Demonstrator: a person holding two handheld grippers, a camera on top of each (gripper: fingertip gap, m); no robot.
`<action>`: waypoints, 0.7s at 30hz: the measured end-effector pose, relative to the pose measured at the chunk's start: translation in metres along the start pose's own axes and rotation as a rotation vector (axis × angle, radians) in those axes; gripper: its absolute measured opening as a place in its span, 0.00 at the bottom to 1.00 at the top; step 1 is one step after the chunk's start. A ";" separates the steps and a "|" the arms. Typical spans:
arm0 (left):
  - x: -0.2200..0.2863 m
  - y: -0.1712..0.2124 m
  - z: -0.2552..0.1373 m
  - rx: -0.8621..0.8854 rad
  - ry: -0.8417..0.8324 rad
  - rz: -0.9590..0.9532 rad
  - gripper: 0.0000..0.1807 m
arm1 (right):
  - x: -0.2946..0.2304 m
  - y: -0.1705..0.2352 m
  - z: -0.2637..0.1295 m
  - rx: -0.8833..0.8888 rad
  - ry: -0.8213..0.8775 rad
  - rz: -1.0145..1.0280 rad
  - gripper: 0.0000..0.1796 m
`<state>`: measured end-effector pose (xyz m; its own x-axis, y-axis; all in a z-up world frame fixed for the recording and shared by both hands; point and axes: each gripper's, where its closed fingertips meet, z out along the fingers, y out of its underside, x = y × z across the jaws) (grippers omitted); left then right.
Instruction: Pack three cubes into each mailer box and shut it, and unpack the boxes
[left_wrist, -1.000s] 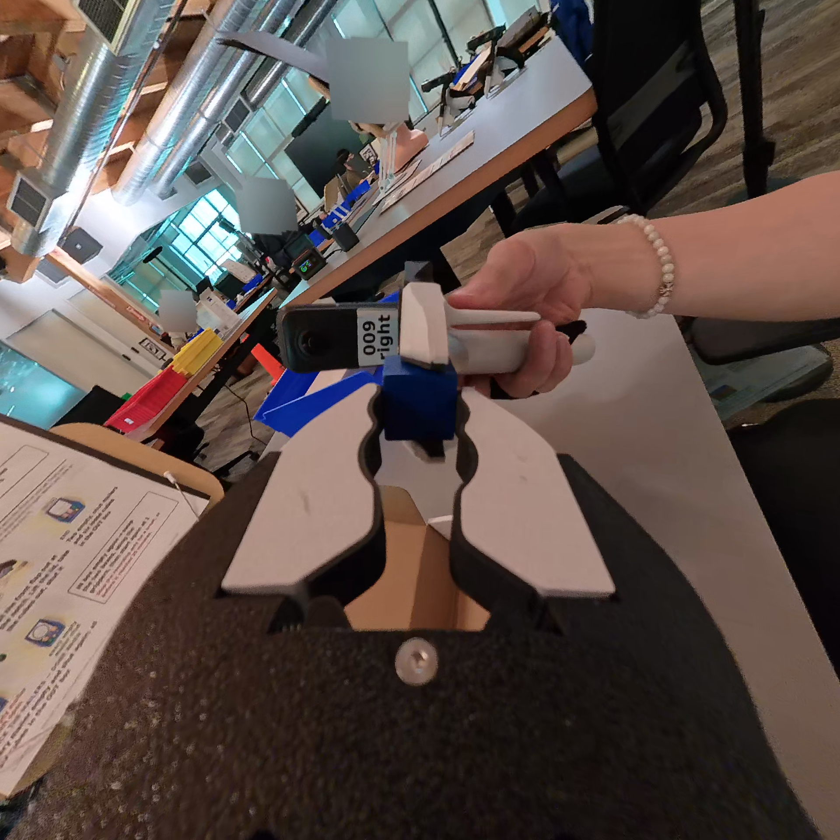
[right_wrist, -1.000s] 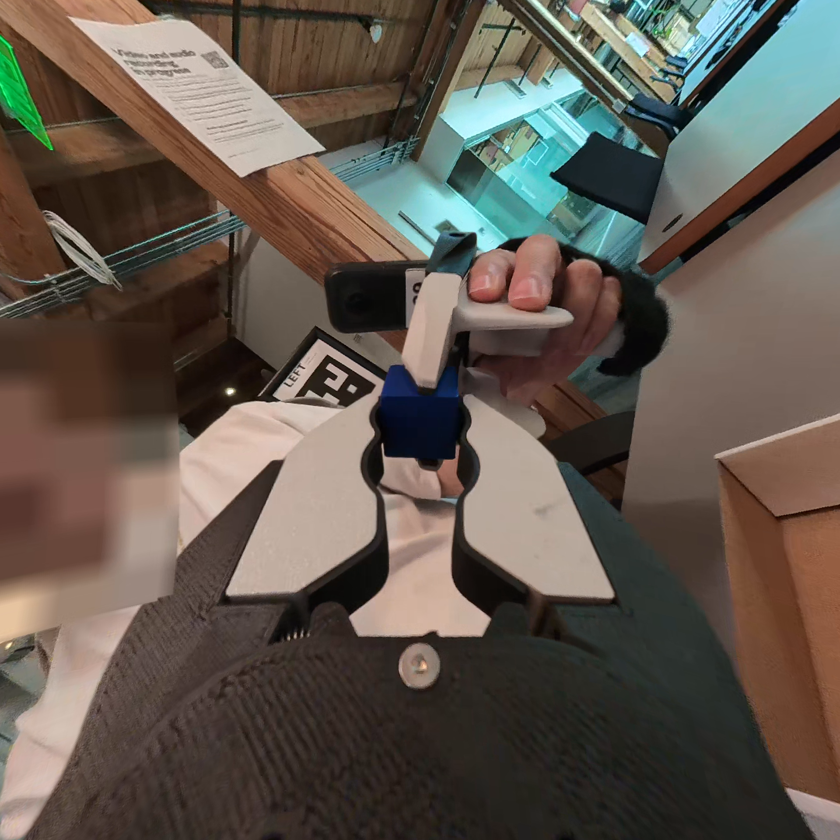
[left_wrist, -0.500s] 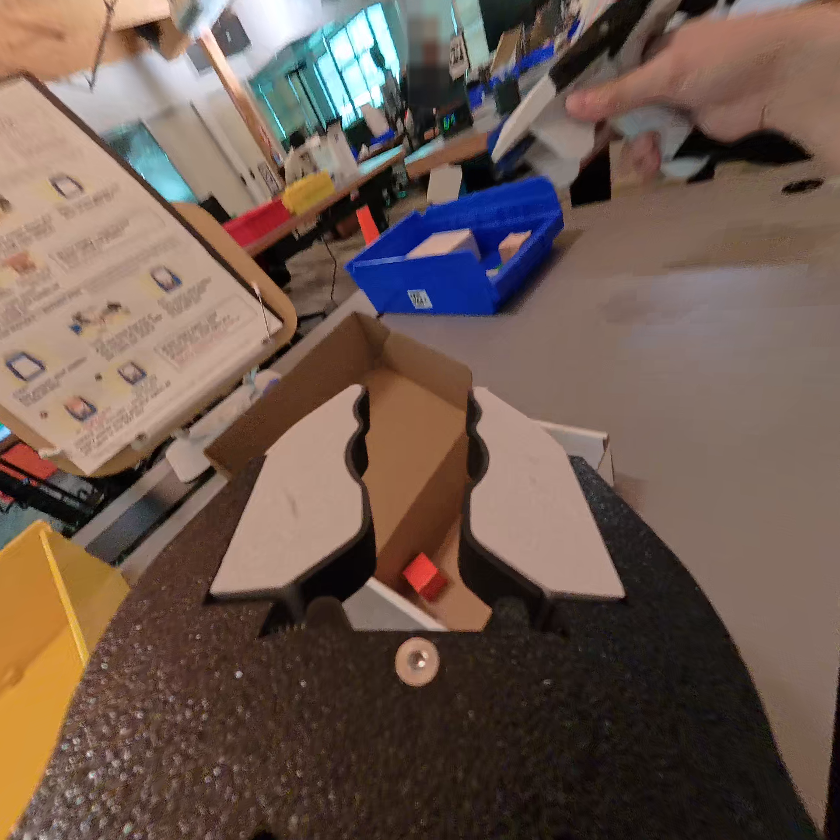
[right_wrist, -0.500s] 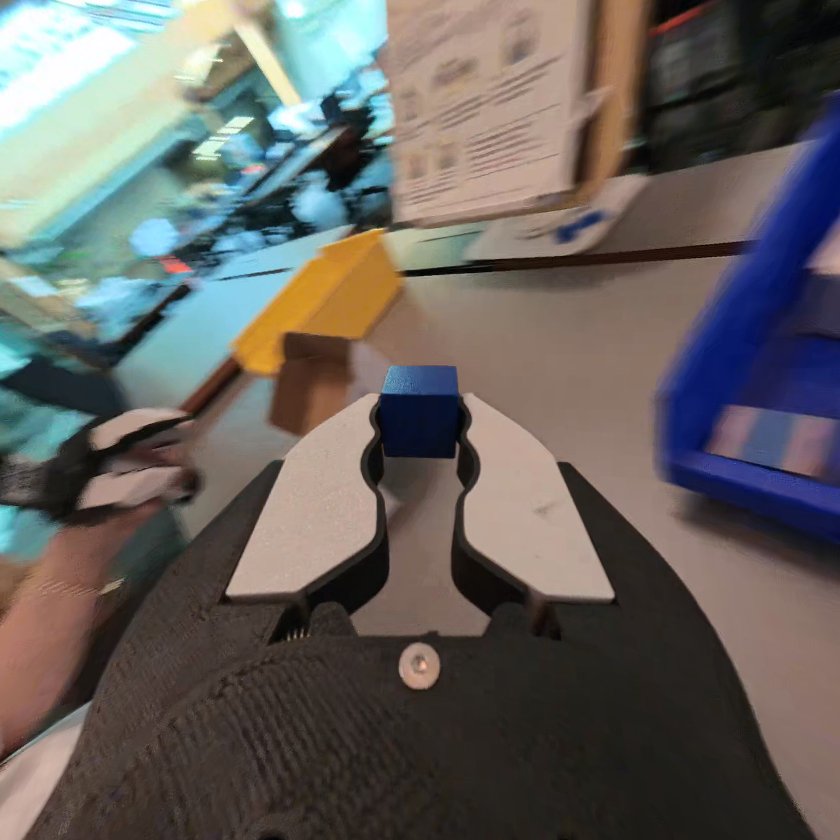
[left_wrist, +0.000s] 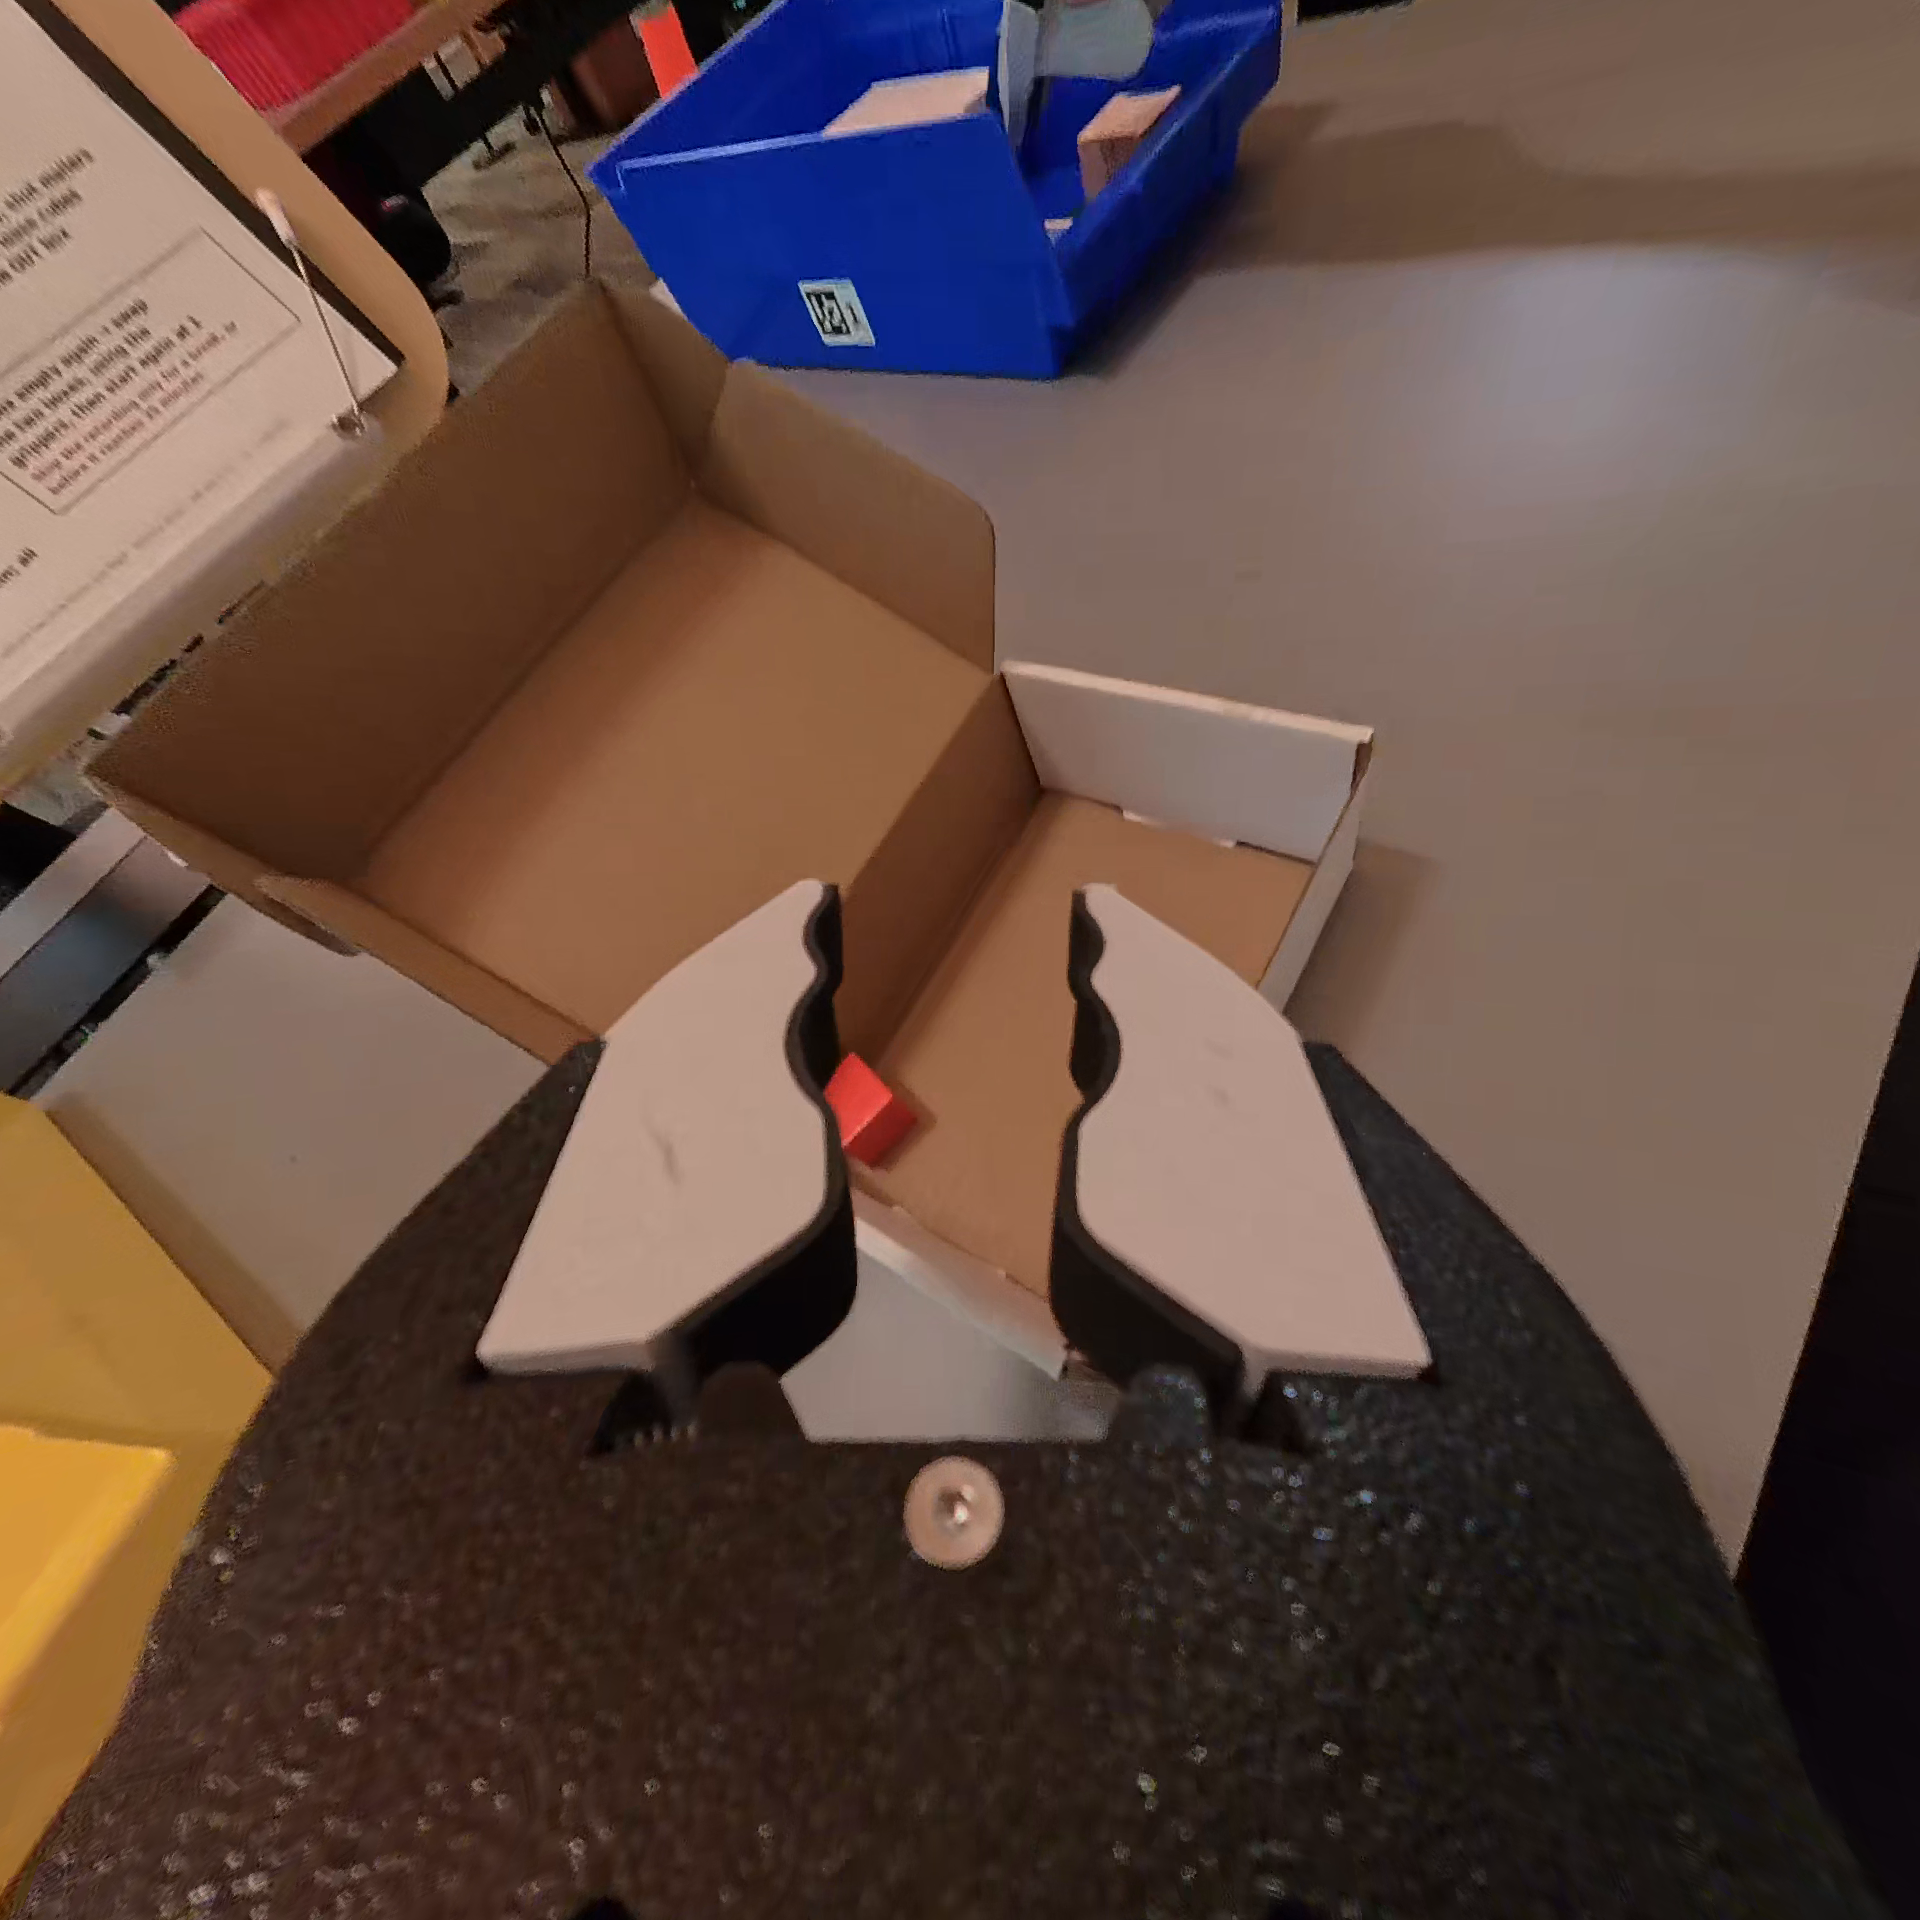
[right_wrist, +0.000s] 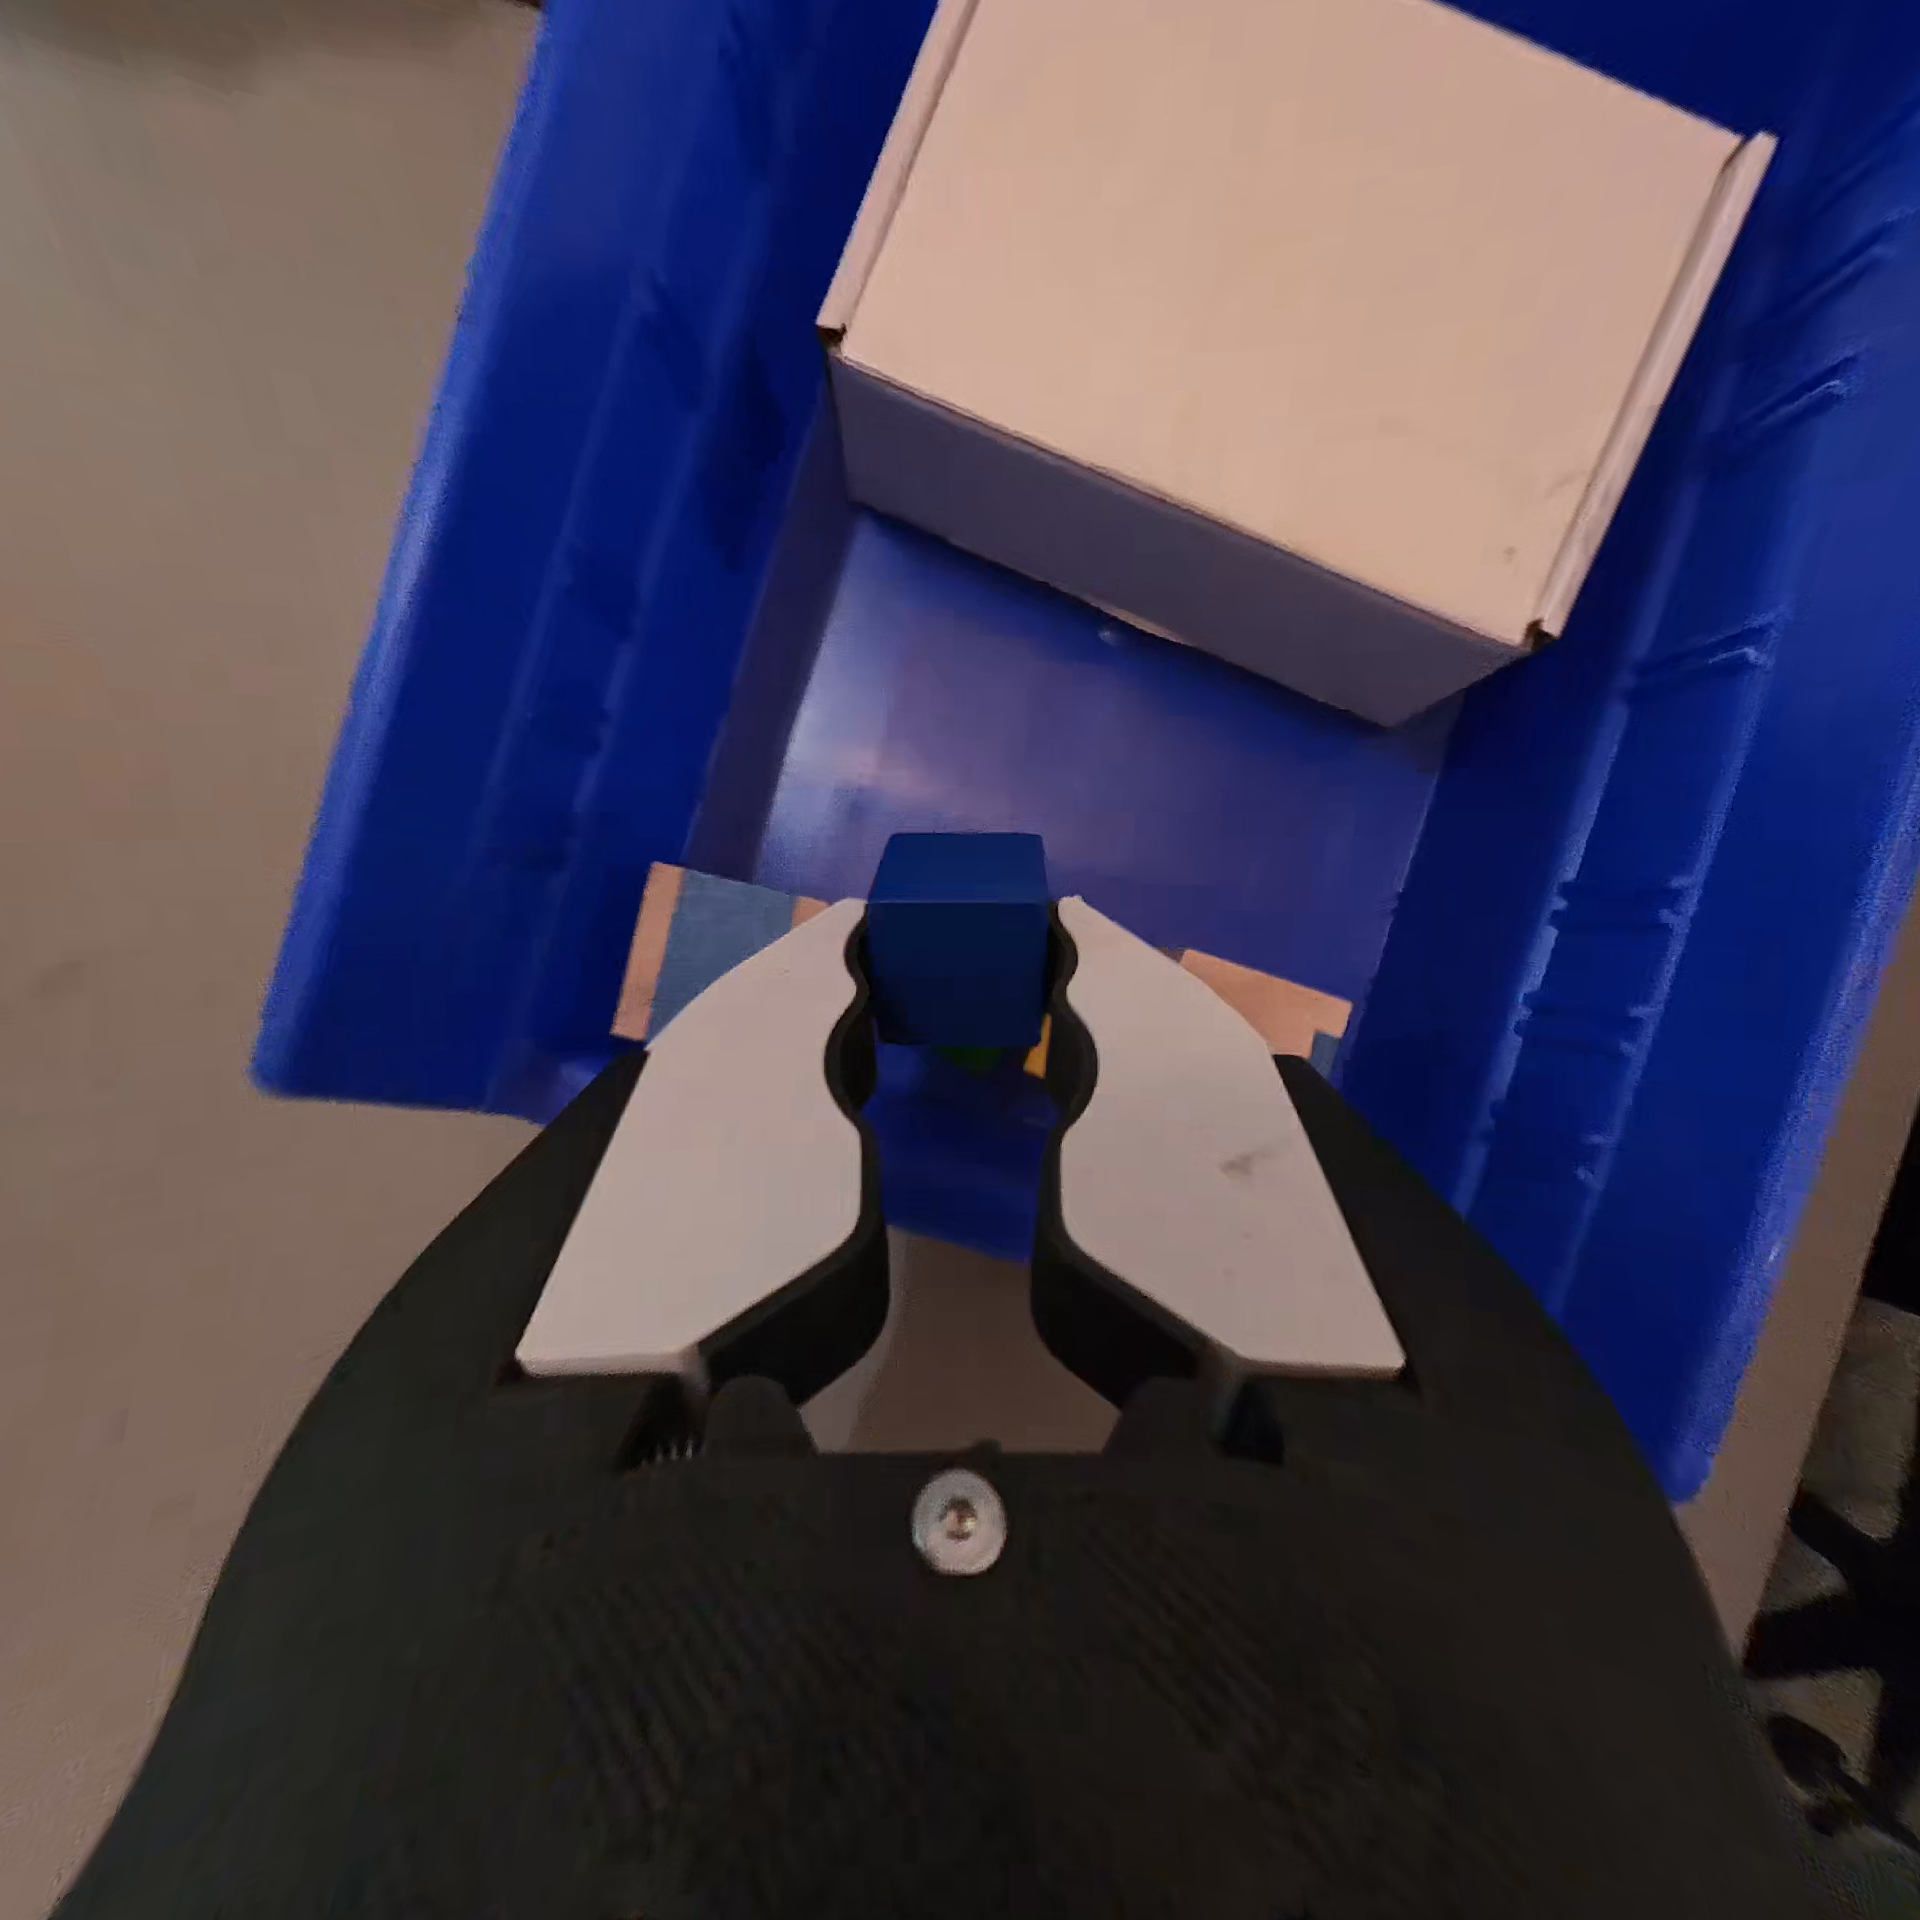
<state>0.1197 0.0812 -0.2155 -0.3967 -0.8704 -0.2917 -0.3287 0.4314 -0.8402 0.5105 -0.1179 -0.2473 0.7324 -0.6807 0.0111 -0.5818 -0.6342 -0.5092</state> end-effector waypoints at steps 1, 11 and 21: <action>0.001 0.004 0.000 -0.010 0.004 -0.002 0.22 | 0.003 0.001 0.006 -0.033 0.020 -0.015 0.16; -0.003 0.023 0.000 -0.085 0.024 -0.022 0.24 | -0.010 0.011 0.037 -0.132 -0.075 0.025 0.17; -0.025 0.047 -0.012 -0.294 -0.030 -0.311 0.25 | -0.037 0.014 -0.044 0.183 -0.034 0.032 0.44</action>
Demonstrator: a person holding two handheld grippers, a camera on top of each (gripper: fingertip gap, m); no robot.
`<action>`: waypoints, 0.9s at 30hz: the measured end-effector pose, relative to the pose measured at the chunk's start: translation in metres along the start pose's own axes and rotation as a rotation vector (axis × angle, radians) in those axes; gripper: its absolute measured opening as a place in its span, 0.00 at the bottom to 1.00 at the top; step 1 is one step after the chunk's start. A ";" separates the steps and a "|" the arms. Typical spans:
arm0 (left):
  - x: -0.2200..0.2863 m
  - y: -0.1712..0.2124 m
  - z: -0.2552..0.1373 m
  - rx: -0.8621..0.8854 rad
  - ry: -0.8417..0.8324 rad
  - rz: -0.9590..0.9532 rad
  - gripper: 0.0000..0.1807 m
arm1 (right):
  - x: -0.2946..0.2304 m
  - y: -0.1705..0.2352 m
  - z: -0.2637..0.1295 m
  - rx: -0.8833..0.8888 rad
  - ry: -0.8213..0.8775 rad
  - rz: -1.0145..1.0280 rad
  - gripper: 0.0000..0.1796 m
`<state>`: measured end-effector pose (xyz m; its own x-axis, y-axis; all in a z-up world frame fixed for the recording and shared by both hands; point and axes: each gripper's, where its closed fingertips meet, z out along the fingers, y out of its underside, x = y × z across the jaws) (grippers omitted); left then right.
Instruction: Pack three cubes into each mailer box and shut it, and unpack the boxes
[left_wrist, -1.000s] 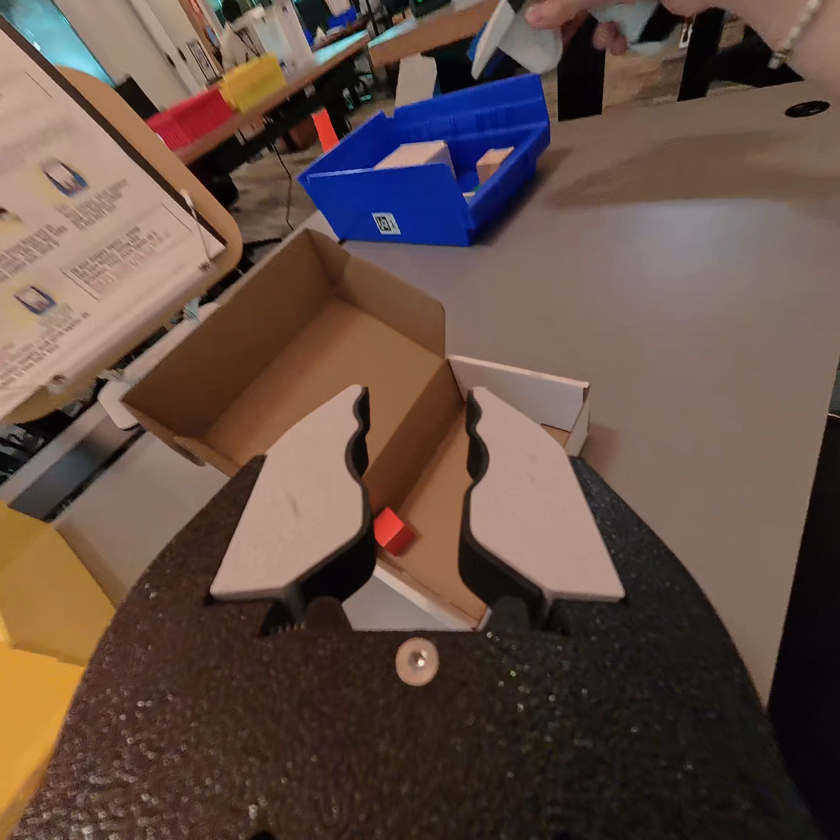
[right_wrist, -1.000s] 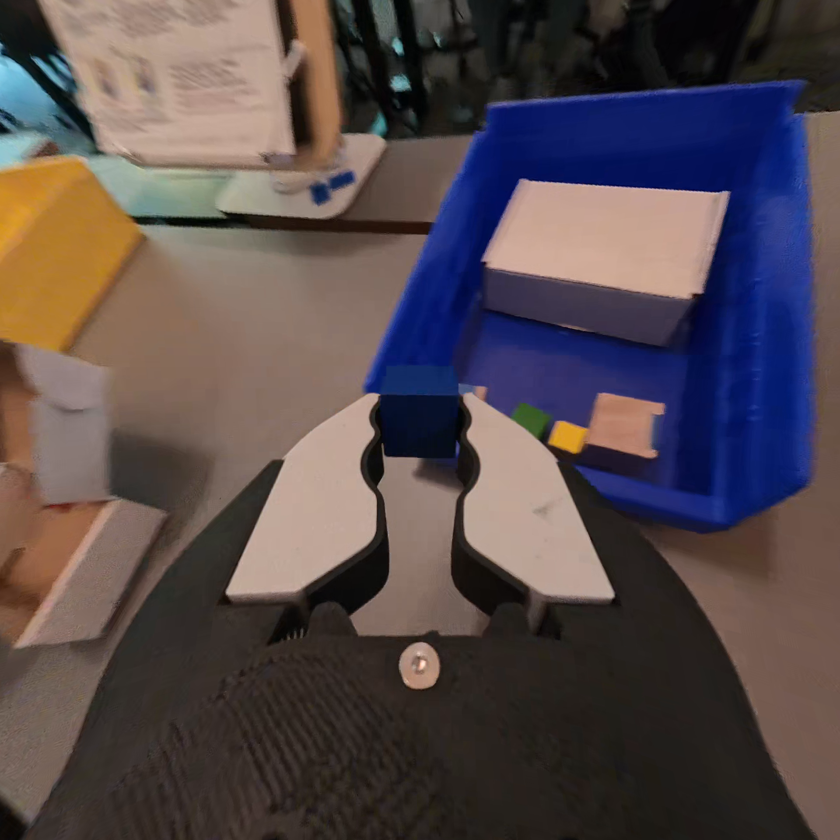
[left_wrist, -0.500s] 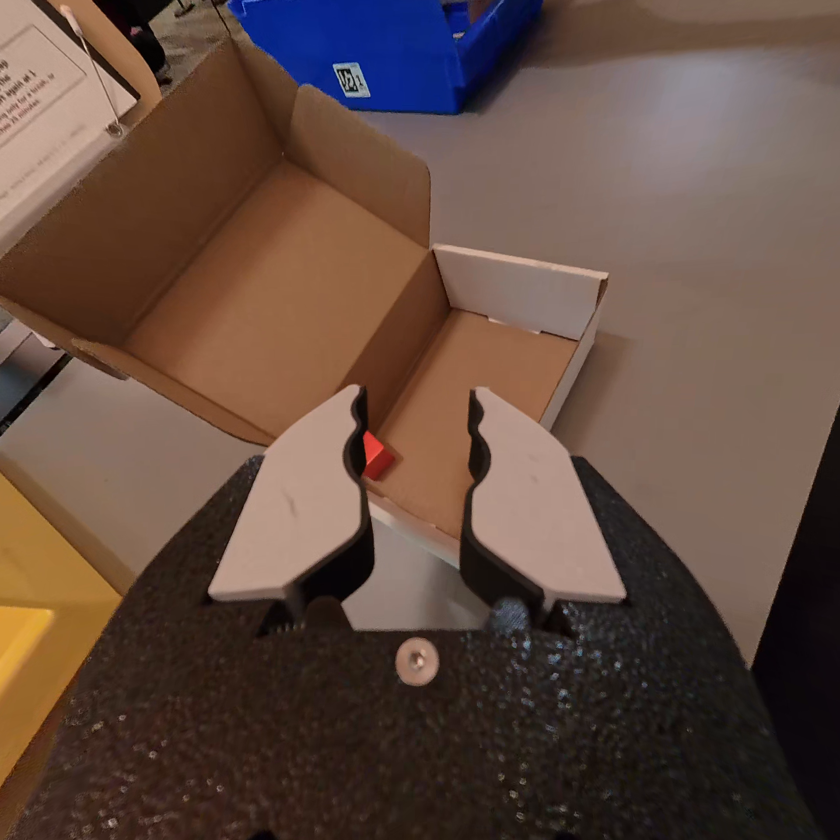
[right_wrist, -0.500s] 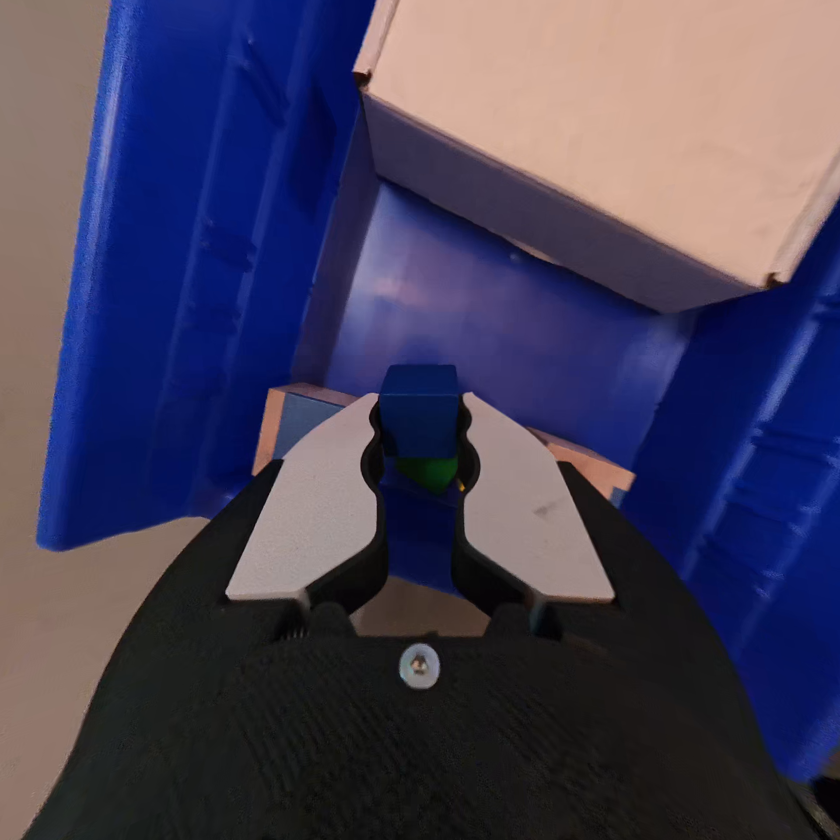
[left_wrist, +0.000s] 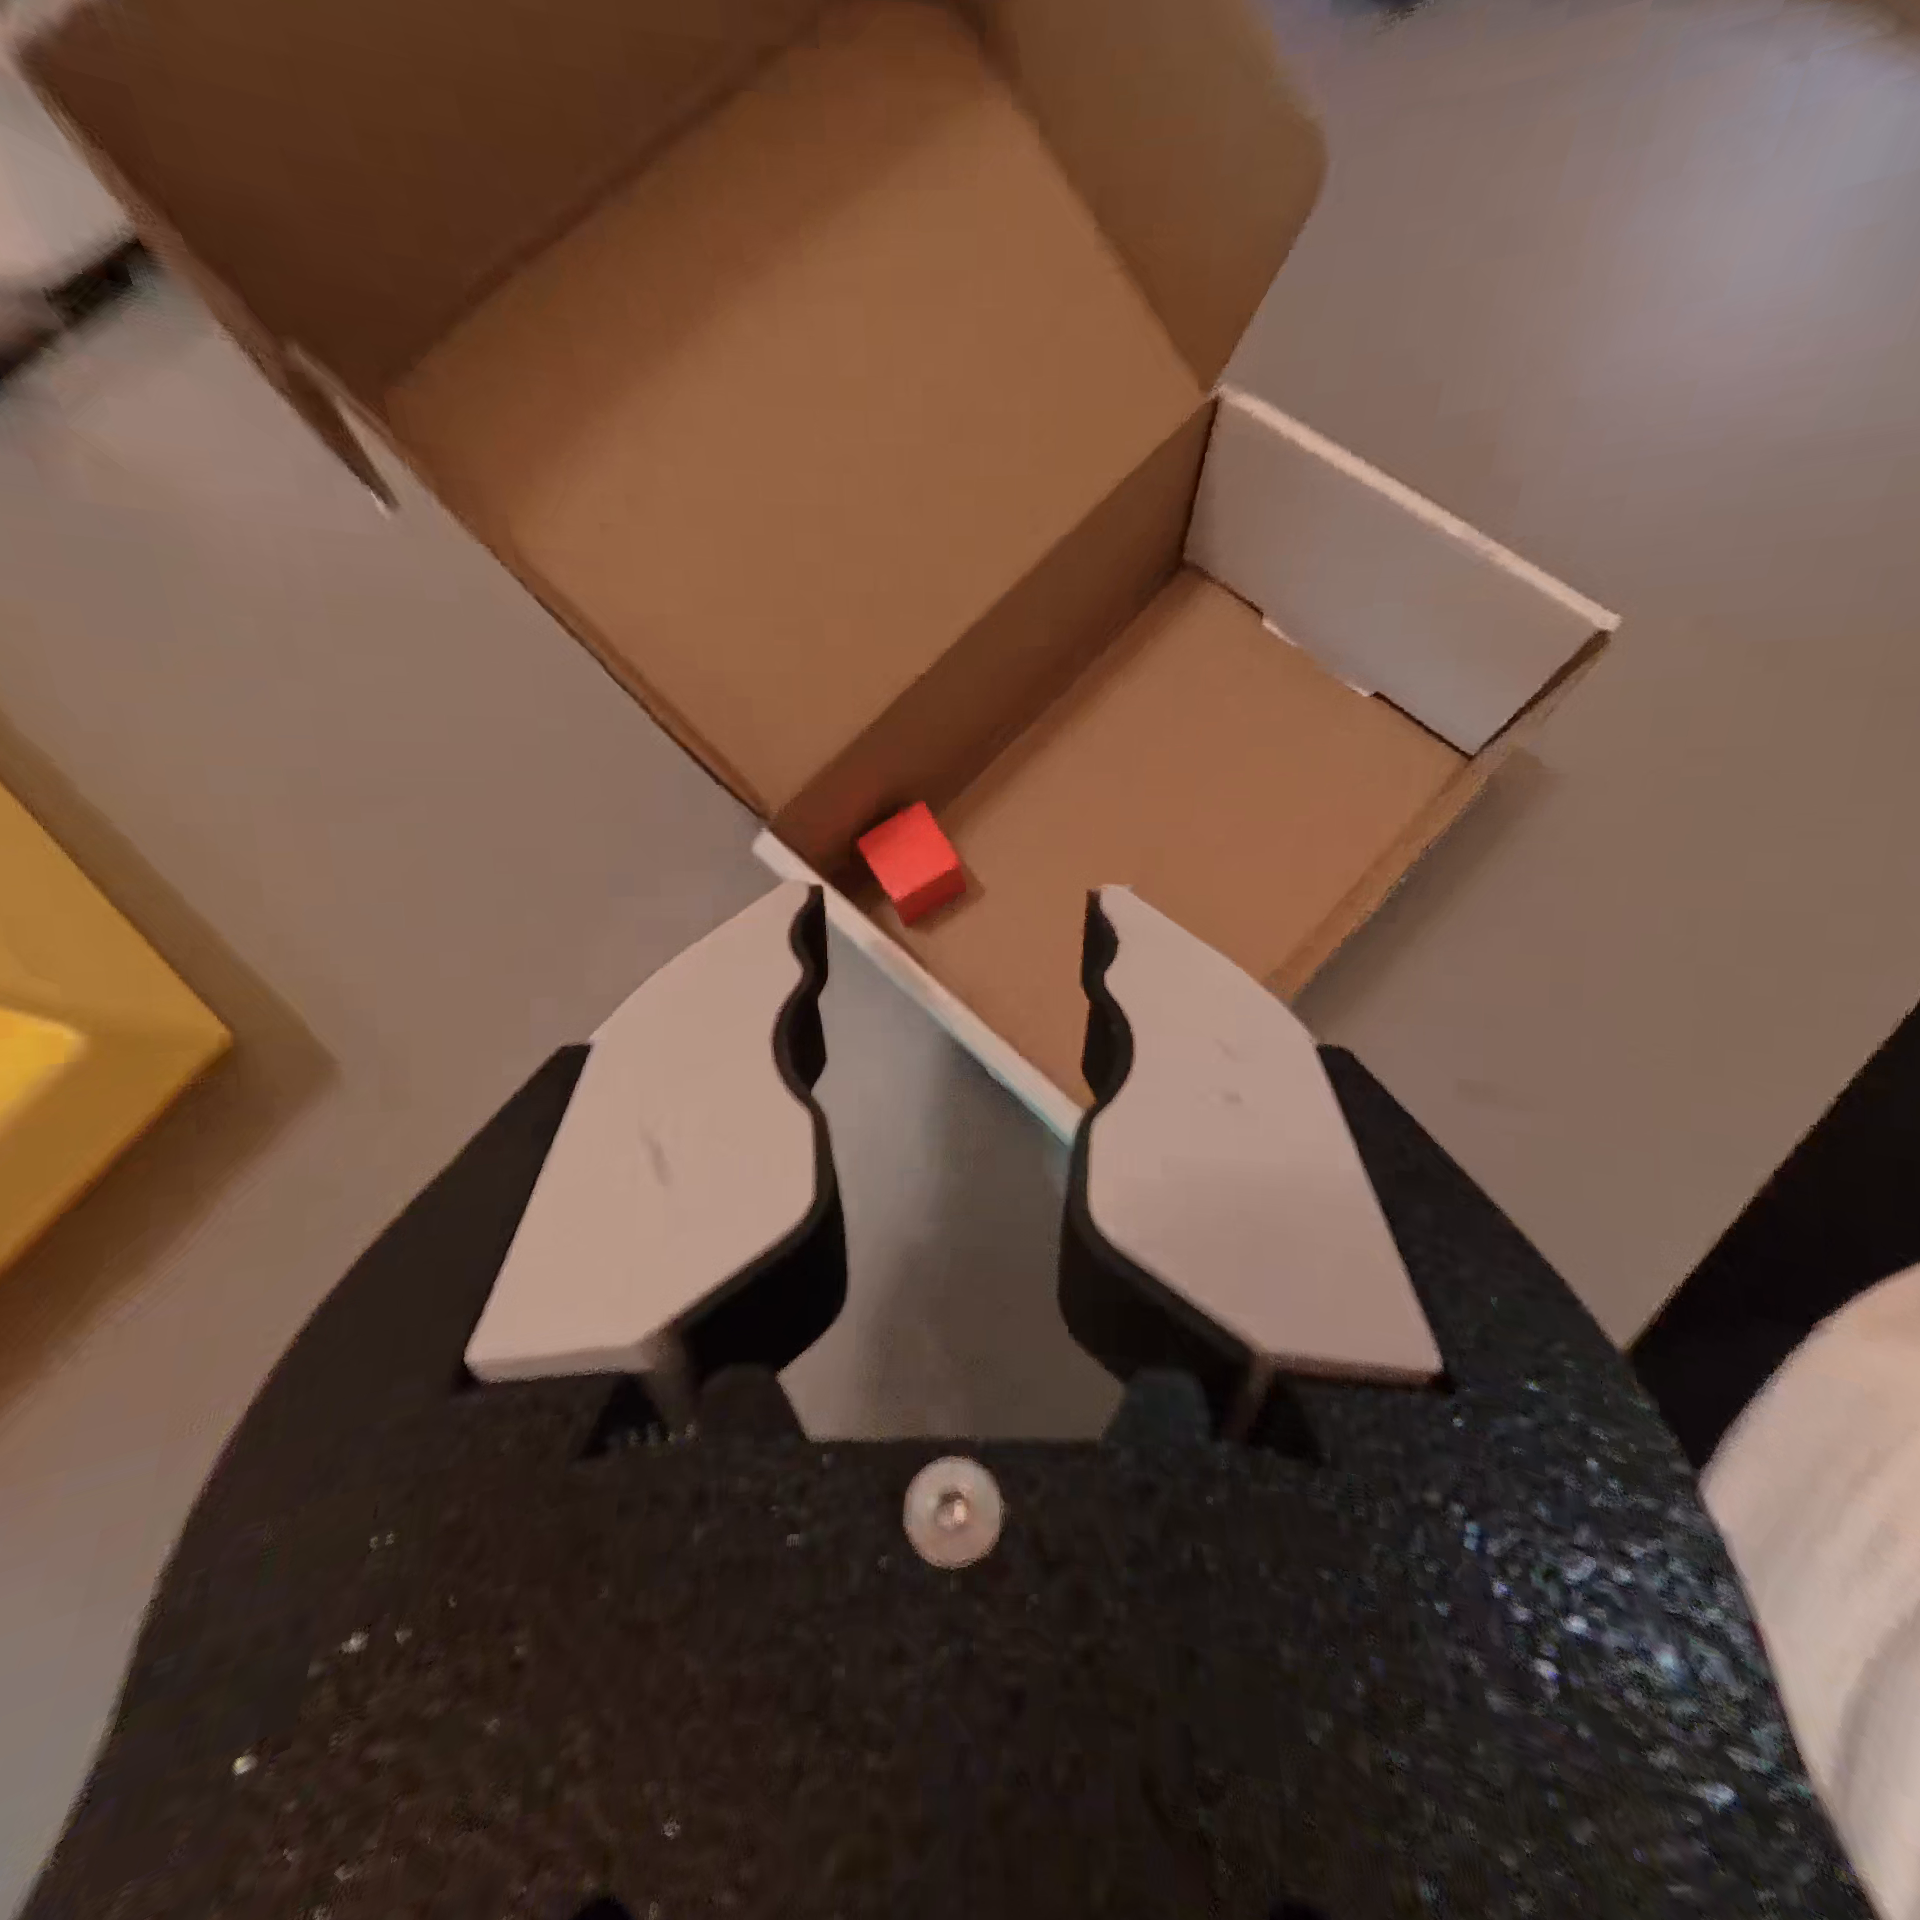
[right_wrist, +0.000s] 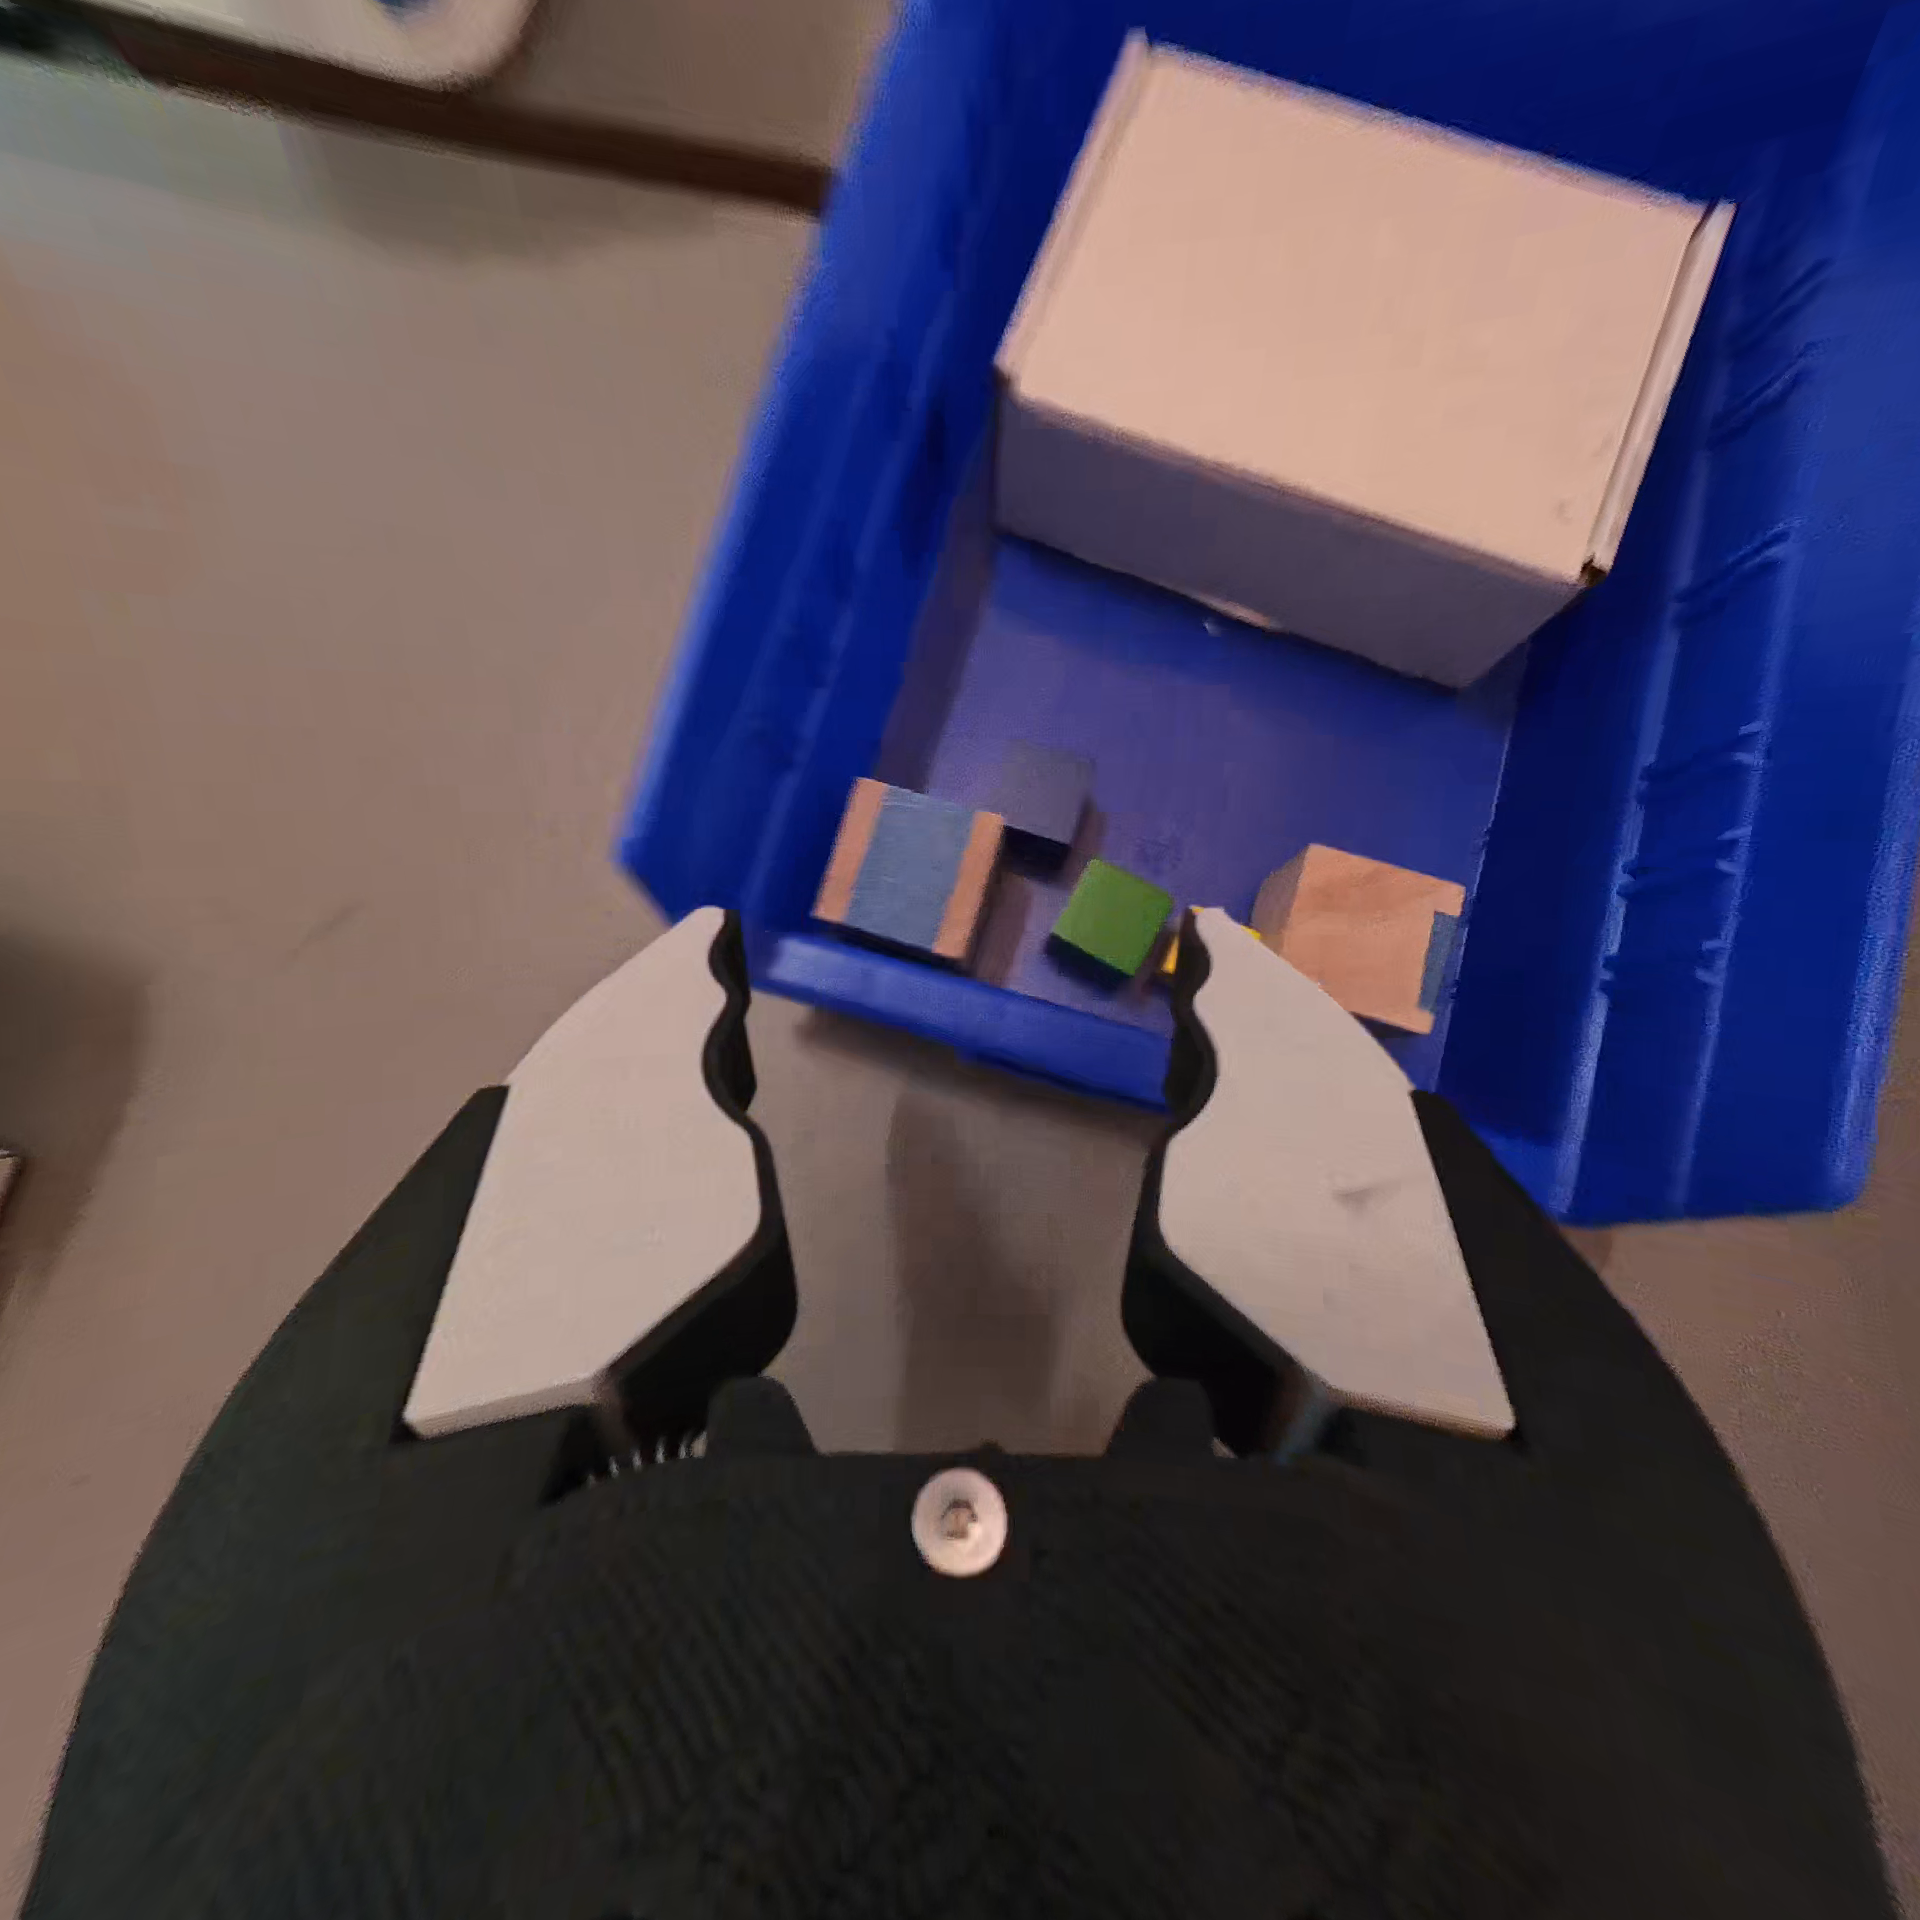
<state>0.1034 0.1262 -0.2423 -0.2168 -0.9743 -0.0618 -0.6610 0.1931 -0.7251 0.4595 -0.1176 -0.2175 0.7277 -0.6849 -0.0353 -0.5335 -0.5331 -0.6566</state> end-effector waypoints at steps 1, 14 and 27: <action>0.002 0.002 0.002 -0.037 0.020 -0.047 0.28 | -0.011 -0.003 -0.013 0.068 -0.001 -0.009 0.46; 0.010 -0.028 0.034 -0.372 -0.098 -0.394 0.31 | -0.106 -0.032 -0.092 0.527 -0.063 -0.103 0.57; -0.003 0.008 0.053 -0.684 -0.303 -0.407 0.29 | -0.124 -0.034 -0.109 0.542 -0.135 -0.132 0.57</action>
